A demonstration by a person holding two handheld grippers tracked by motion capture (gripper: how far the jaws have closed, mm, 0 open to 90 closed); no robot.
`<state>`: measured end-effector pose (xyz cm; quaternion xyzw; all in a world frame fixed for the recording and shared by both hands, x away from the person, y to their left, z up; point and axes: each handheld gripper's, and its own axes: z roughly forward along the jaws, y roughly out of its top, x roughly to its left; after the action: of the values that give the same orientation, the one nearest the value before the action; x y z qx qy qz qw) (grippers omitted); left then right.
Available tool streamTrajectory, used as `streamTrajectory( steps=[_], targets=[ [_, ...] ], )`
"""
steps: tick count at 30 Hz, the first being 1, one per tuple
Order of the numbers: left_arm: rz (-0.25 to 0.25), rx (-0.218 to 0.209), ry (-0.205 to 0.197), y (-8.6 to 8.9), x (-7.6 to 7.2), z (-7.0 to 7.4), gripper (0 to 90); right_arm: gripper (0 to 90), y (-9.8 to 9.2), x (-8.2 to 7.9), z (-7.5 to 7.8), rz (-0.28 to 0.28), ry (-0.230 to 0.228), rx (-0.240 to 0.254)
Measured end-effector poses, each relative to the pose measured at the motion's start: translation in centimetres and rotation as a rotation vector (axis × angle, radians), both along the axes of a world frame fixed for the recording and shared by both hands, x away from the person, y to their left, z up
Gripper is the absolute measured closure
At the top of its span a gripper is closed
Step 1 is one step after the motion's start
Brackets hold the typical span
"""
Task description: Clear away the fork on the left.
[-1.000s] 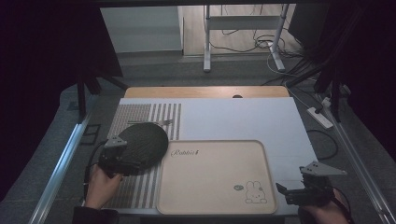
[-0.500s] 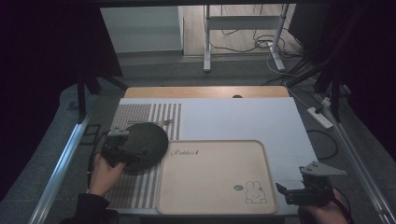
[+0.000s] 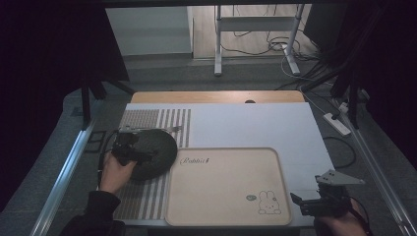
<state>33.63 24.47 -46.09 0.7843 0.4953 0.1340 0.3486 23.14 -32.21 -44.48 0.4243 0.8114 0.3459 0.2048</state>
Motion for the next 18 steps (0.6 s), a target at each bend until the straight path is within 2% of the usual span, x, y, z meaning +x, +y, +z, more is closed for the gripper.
streamTrajectory(
  steps=[14,18],
  targets=[
    [0.018,-0.002,0.026,-0.6,2.8,-0.2,0.0,0.0,0.0,0.1,0.0,0.000,0.000,0.001],
    [0.008,0.017,0.028,-0.9,3.5,-0.2,0.0,0.0,0.0,0.1,0.0,-0.001,0.000,0.000]
  ],
)
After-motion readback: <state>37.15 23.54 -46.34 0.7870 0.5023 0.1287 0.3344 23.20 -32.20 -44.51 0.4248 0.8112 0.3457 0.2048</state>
